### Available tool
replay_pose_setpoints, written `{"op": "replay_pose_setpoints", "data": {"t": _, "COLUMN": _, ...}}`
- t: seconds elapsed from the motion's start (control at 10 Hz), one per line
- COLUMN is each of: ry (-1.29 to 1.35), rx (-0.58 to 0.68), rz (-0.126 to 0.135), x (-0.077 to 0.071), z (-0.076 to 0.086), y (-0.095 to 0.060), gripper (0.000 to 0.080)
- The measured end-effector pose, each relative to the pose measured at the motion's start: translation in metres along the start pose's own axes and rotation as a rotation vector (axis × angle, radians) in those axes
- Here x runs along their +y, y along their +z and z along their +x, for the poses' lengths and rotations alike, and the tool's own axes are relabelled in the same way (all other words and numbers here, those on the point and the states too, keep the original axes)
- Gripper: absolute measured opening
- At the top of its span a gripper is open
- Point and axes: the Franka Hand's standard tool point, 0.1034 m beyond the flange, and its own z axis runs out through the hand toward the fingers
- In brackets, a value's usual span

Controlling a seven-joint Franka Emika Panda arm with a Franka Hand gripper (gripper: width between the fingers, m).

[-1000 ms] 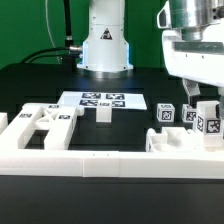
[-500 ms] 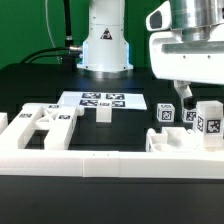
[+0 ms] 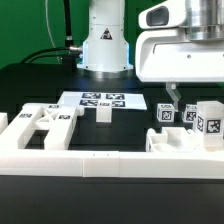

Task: Assemble chair

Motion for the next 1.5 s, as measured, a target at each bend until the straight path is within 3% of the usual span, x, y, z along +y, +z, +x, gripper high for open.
{"op": "replay_pose_setpoints", "data": {"t": 0.3, "ry": -0.211, "rx": 0.016, "rz": -0.040, "x": -0.0060, "z": -0.0005, "y": 0.0013, "gripper": 0.0649}}
{"op": "replay_pose_setpoints", "data": {"t": 0.5, "ry": -0.295, "rx": 0.037, "rz": -0.042, "x": -0.0063, "z": -0.0007, "y": 0.0043, "gripper": 0.0649}}
{"op": "replay_pose_setpoints", "data": {"t": 0.7, "ry": -0.291, "rx": 0.036, "rz": -0.041, "x": -0.0059, "z": -0.0008, "y": 0.0048, "gripper": 0.0425}}
{"op": "replay_pose_setpoints", "data": {"t": 0.8, "ry": -0.291, "rx": 0.036, "rz": -0.042, "x": -0.0058, "z": -0.0009, "y": 0.0051, "gripper": 0.0425}}
{"op": "replay_pose_setpoints", "data": {"t": 0.9, "ry": -0.286, "rx": 0.036, "rz": -0.041, "x": -0.0054, "z": -0.0007, "y": 0.0051, "gripper": 0.0286}}
{"op": "replay_pose_setpoints", "data": {"t": 1.2, "ry": -0.220, "rx": 0.039, "rz": -0.035, "x": -0.0053, "z": -0.0001, "y": 0.0055, "gripper": 0.0286}}
{"op": "replay_pose_setpoints", "data": {"t": 1.5, "ry": 0.098, "rx": 0.050, "rz": -0.017, "x": -0.0030, "z": 0.0014, "y": 0.0058, "gripper": 0.0286}}
